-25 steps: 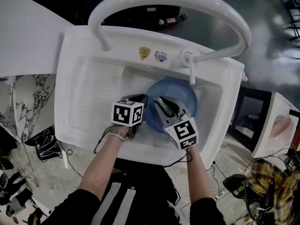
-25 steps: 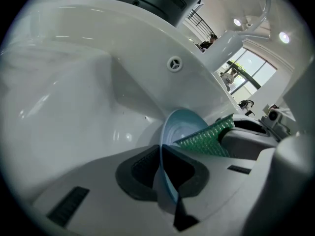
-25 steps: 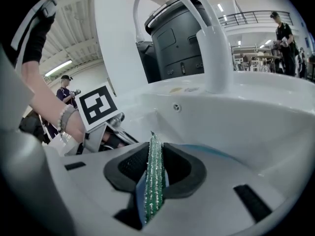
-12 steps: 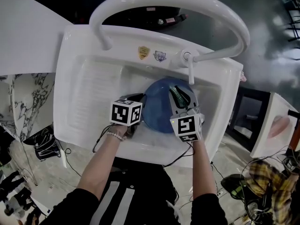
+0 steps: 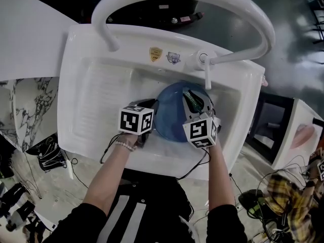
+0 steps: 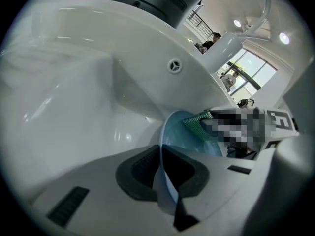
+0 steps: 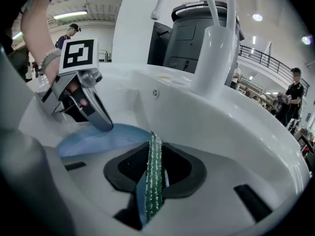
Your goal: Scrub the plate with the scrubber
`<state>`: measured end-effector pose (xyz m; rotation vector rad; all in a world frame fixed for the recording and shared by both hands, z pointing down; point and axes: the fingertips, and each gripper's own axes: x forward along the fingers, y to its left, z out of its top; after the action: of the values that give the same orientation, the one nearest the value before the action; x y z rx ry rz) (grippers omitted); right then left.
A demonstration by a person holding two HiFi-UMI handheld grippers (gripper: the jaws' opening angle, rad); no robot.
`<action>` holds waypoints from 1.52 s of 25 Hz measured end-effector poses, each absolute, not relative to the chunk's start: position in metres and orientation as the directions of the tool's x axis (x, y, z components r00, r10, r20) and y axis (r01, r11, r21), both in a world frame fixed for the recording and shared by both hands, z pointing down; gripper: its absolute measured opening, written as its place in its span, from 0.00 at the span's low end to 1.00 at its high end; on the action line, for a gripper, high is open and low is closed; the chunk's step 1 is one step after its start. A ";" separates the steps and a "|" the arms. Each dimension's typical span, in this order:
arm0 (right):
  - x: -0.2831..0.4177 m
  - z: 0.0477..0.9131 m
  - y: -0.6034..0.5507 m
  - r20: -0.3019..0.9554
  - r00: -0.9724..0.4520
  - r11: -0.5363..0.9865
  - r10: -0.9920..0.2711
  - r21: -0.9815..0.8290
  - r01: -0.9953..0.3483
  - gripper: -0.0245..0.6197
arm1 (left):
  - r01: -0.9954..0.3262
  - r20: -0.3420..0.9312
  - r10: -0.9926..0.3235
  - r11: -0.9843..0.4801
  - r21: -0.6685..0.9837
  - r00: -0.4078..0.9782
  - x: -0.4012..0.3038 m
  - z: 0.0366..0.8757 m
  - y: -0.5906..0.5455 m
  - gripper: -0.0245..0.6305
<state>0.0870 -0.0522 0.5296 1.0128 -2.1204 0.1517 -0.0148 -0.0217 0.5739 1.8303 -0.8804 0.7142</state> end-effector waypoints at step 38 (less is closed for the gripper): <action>0.069 0.521 -0.033 0.745 -0.415 0.828 -0.523 0.327 -0.455 0.18 | -0.822 0.782 -0.261 -0.253 0.510 0.566 -0.017 0.576 -0.023 0.07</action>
<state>0.0686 -0.0331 0.5208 0.7175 -2.0720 -0.0908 -0.0174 -0.0227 0.5755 1.7931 -0.8924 0.6975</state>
